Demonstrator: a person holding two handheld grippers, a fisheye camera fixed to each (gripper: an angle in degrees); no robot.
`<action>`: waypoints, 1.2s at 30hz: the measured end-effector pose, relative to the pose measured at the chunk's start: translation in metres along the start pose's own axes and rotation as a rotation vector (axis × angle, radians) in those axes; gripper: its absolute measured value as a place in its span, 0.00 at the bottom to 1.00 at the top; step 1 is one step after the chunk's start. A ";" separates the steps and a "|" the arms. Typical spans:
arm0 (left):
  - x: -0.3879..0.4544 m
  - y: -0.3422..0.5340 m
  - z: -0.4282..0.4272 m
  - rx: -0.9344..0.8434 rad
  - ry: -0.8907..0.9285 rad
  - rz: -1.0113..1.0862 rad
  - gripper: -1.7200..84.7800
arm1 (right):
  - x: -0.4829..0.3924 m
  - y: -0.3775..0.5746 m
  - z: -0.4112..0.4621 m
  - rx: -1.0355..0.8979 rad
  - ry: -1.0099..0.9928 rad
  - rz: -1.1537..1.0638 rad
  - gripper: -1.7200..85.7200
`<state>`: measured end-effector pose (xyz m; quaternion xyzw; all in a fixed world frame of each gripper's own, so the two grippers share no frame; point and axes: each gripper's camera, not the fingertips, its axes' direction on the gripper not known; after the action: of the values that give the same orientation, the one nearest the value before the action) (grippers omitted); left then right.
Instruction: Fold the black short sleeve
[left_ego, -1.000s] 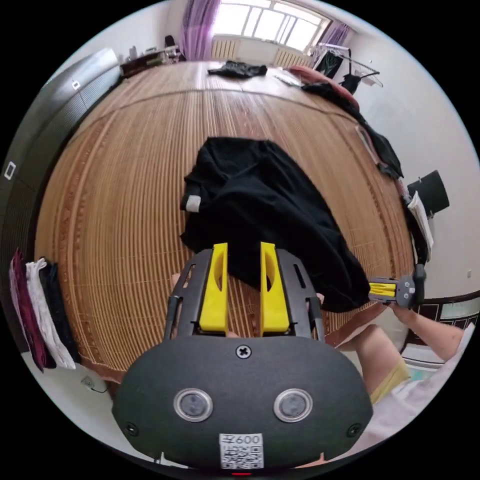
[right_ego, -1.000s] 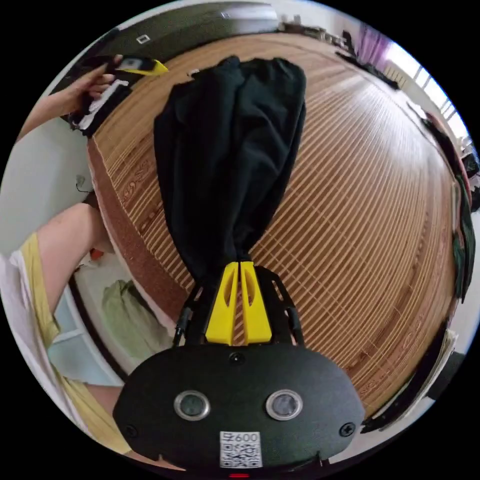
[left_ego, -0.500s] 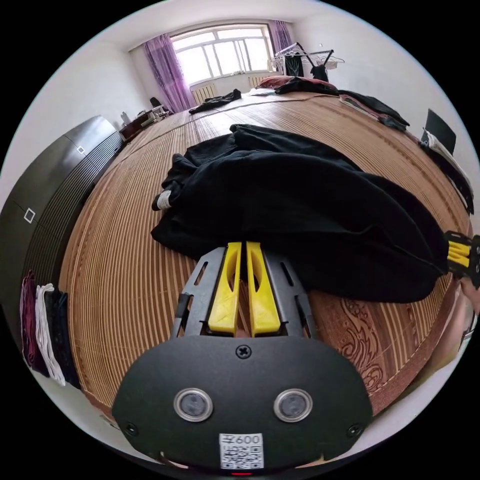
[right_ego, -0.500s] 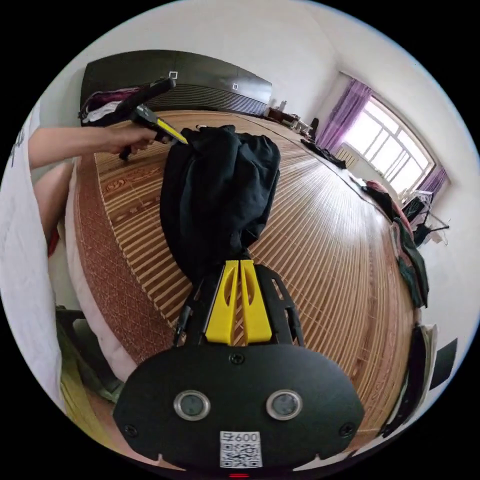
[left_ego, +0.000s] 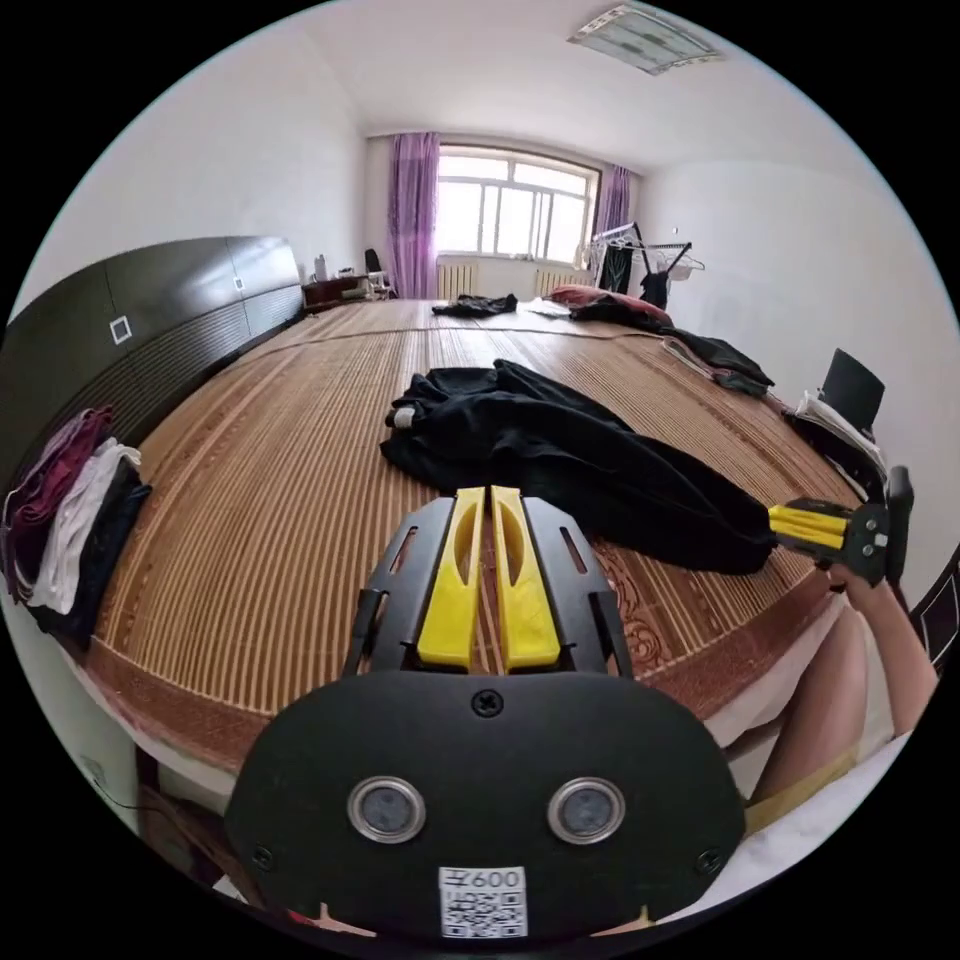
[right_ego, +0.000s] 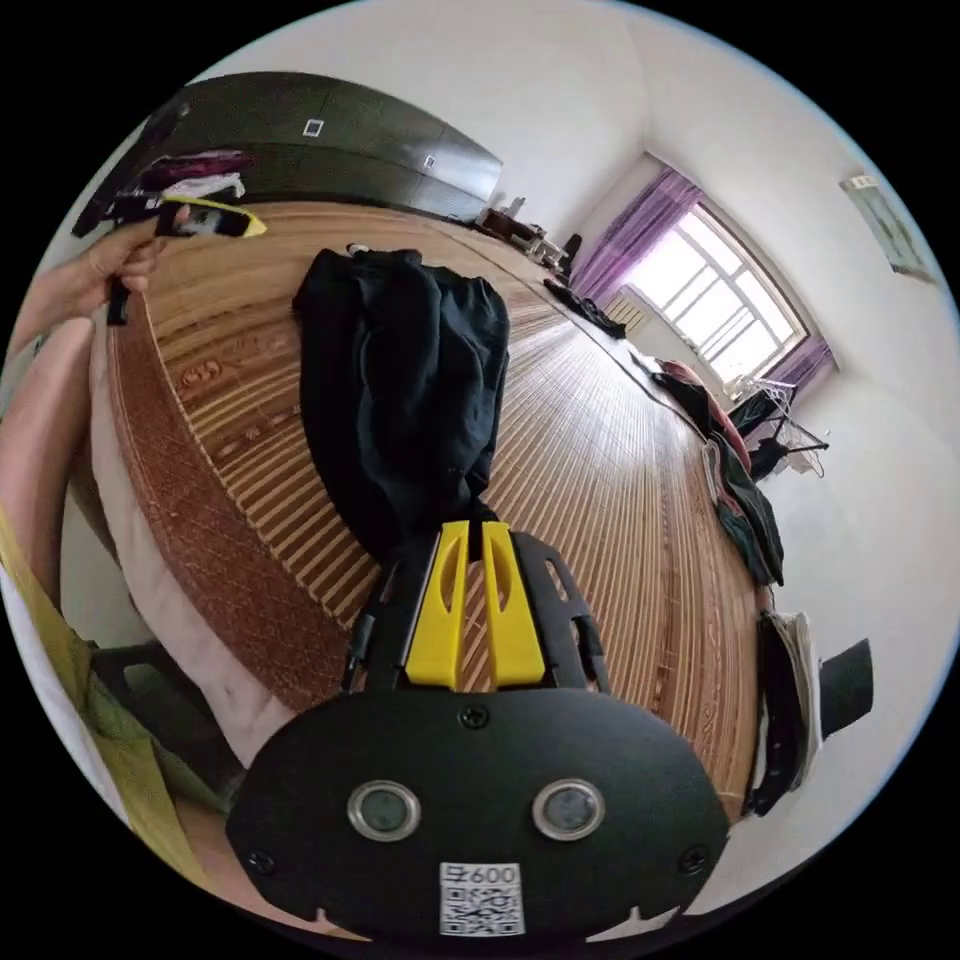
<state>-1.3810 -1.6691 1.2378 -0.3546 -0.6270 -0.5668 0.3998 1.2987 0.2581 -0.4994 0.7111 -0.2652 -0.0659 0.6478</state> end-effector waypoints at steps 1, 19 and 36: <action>-0.002 0.002 -0.007 -0.001 -0.014 0.020 0.04 | 0.007 0.000 -0.020 0.040 -0.021 0.034 0.03; -0.077 0.036 0.017 -0.191 -0.034 0.220 0.05 | 0.031 -0.290 -0.089 0.149 -0.435 0.145 0.12; -0.146 0.047 0.017 -0.150 0.014 0.198 0.03 | 0.078 -0.540 -0.082 0.014 -0.339 0.227 0.01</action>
<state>-1.2785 -1.6463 1.1256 -0.4399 -0.5418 -0.5723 0.4306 1.5584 0.3059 -0.9840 0.6598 -0.4493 -0.1092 0.5924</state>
